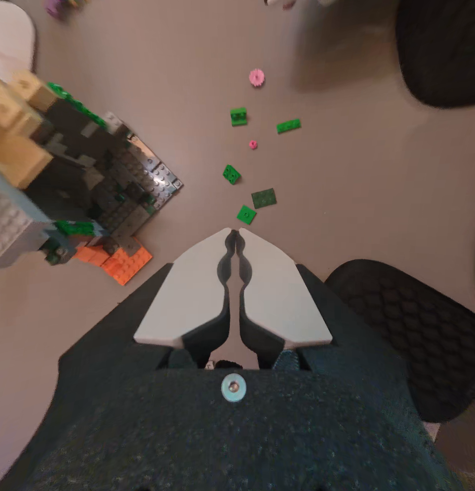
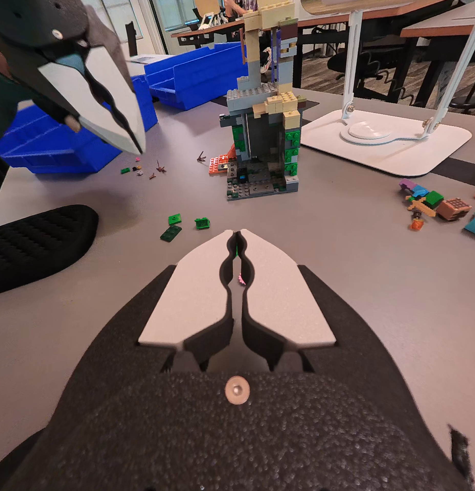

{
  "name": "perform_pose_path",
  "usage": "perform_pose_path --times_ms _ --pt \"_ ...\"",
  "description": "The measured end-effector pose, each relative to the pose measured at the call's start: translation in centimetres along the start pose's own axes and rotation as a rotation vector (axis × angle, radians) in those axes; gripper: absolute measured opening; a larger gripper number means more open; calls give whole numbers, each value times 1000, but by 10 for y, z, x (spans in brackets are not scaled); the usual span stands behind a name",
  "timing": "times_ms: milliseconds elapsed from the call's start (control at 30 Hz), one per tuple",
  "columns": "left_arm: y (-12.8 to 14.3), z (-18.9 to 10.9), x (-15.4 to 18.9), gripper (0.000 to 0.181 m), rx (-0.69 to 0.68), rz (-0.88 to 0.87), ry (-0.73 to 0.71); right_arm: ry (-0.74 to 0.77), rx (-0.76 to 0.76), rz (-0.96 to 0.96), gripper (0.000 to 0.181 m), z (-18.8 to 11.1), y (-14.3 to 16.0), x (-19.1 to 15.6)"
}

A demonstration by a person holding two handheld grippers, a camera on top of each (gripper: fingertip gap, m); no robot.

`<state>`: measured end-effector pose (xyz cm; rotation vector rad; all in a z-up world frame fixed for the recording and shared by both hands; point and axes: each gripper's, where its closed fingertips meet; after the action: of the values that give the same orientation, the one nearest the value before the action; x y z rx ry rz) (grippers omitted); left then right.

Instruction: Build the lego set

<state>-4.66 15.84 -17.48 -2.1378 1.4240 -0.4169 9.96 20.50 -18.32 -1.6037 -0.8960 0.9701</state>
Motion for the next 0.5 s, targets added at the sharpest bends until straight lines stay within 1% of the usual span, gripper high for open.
perform_pose_path --times_ms 133,267,367,500 --pt "-1 -27 -3 0 122 -32 -112 0 2 1 0 0 0 0" --pt "10 -72 -12 0 225 -106 -256 -1 5 1 0 0 -1 0" --pt "32 -114 -26 0 251 -170 -390 -2 7 5 0 0 -1 0" --pt "80 -167 -40 0 234 -269 -560 -3 8 4 0 0 -1 -1"
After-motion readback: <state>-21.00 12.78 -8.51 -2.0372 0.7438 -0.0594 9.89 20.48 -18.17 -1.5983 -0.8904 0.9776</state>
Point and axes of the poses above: each gripper's, where its closed fingertips meet, z out along the fingers, y out of its underside, x = y × z across the jaws, and after that the axes turned 6 degrees about x, right-handed
